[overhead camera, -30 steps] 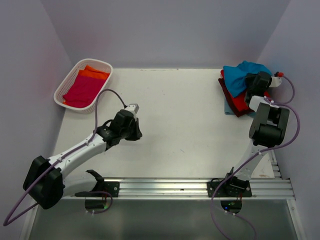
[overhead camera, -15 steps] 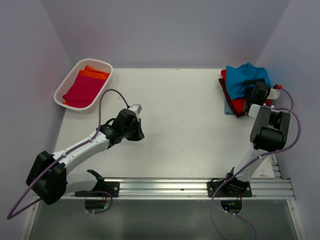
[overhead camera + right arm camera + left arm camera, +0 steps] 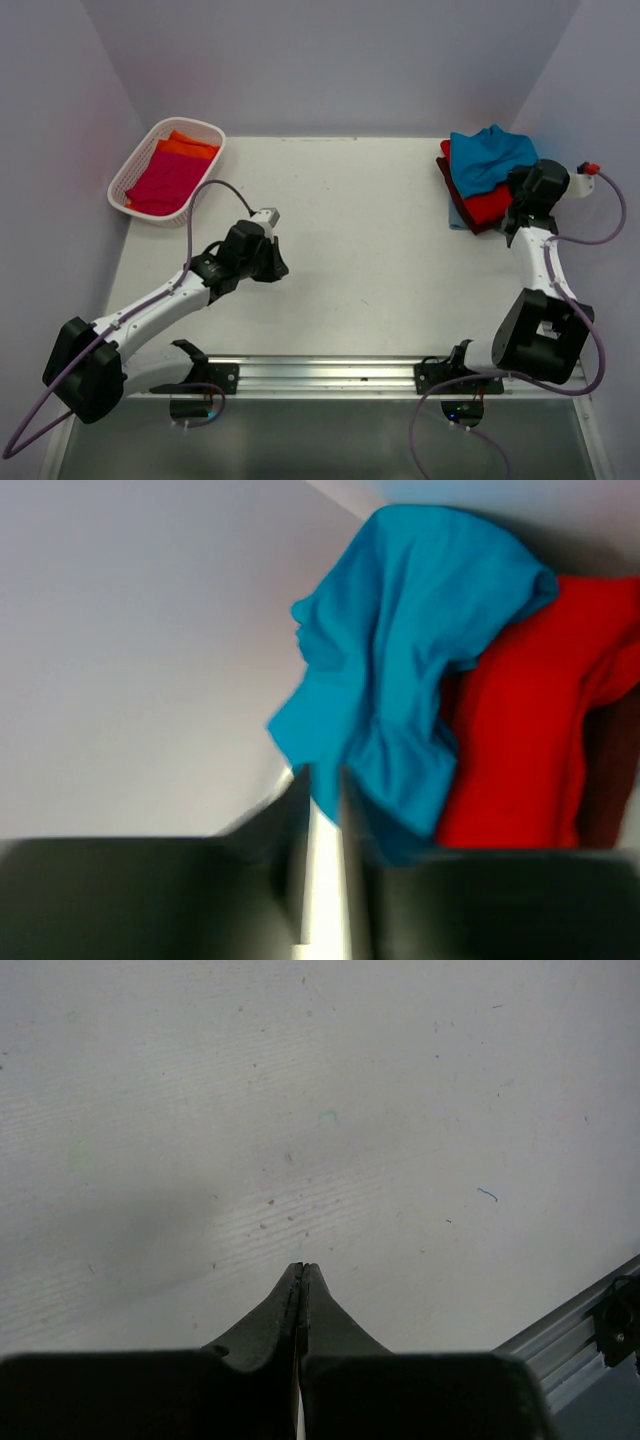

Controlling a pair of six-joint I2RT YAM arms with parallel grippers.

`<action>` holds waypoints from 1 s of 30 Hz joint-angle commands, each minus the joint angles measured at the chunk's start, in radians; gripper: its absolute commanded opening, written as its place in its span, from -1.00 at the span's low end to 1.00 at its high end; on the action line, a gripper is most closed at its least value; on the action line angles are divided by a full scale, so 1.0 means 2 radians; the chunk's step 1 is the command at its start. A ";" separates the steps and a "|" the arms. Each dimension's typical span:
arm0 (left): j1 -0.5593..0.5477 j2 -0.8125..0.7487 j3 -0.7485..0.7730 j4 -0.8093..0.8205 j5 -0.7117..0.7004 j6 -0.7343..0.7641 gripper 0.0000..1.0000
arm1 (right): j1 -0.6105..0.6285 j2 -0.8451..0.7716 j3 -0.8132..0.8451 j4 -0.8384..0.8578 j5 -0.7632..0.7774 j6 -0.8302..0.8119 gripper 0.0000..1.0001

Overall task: Fold and stack the t-shirts
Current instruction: Put the neatly folded tshirt into the corner of the board with the right arm

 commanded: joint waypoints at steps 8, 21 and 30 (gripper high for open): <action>0.002 -0.031 -0.041 0.040 -0.002 -0.003 -1.00 | -0.001 0.214 0.128 0.153 -0.080 0.004 -1.00; 0.007 -0.039 -0.038 0.033 -0.018 -0.006 -1.00 | 0.005 0.336 0.163 0.133 -0.066 -0.031 -1.00; 0.020 -0.052 0.053 0.033 -0.081 0.032 -1.00 | 0.005 0.155 0.011 0.287 -0.177 -0.027 -1.00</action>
